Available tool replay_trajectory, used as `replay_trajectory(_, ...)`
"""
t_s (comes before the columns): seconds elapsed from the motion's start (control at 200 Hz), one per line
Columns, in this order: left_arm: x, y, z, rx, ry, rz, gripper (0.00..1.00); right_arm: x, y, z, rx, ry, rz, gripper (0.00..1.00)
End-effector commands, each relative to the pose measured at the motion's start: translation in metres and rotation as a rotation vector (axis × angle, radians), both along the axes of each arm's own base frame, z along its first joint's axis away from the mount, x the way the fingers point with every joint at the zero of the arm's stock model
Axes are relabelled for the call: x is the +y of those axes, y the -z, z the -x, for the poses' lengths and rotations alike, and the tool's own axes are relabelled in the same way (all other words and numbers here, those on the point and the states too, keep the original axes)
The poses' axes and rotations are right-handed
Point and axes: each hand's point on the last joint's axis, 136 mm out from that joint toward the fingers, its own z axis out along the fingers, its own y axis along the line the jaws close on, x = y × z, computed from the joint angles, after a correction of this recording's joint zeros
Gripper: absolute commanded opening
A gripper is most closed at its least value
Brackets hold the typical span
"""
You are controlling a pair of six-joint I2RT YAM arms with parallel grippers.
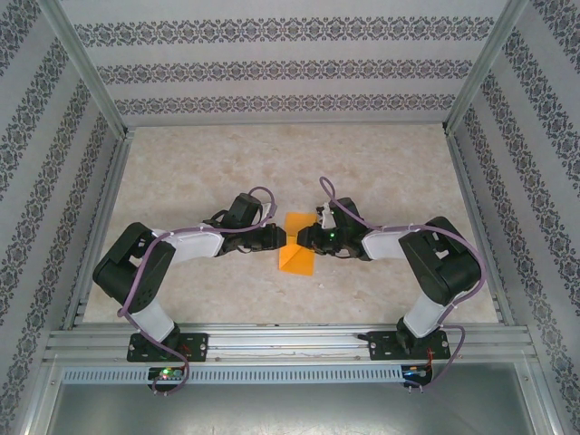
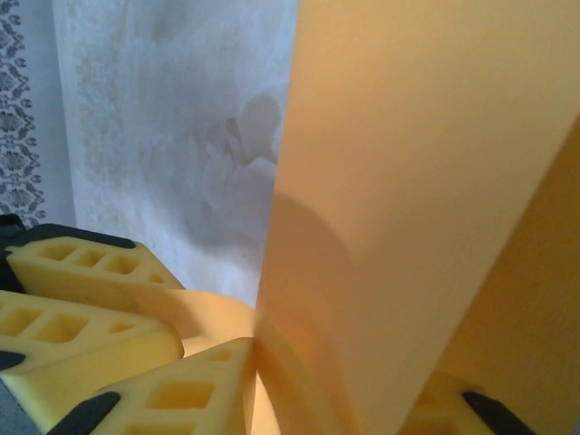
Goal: Fold a paper plane with a square sheet of paper (fold left side to right side)
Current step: Turn over the paper at the center of the table.
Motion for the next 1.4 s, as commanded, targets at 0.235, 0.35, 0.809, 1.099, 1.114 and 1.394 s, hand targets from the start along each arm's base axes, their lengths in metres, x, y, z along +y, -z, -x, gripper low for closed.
replay_trajectory(0.235,0.039,-0.066,-0.025,-0.171,-0.150,0.024,0.47,0.000,-0.039,-0.023,-0.164,0.035,-0.027,0.00)
replay_trajectory(0.35,0.064,-0.107,-0.033,-0.264,-0.230,0.062,0.58,-0.013,-0.073,-0.036,-0.250,0.070,-0.064,0.00)
replay_trajectory(0.809,0.084,-0.294,-0.023,-0.543,-0.112,0.715,0.88,-0.072,-0.257,-0.050,-0.724,0.125,-0.279,0.00)
replay_trajectory(1.099,0.056,-0.310,-0.005,-0.544,0.043,0.756,0.88,-0.058,-0.321,-0.034,-0.820,0.036,-0.475,0.00)
replay_trajectory(1.114,0.055,-0.310,-0.005,-0.542,0.047,0.758,0.88,-0.056,-0.323,-0.033,-0.822,0.028,-0.483,0.00)
replay_trajectory(1.394,0.021,-0.299,-0.005,-0.479,0.119,0.786,0.89,-0.030,-0.332,-0.030,-0.810,-0.029,-0.536,0.00)
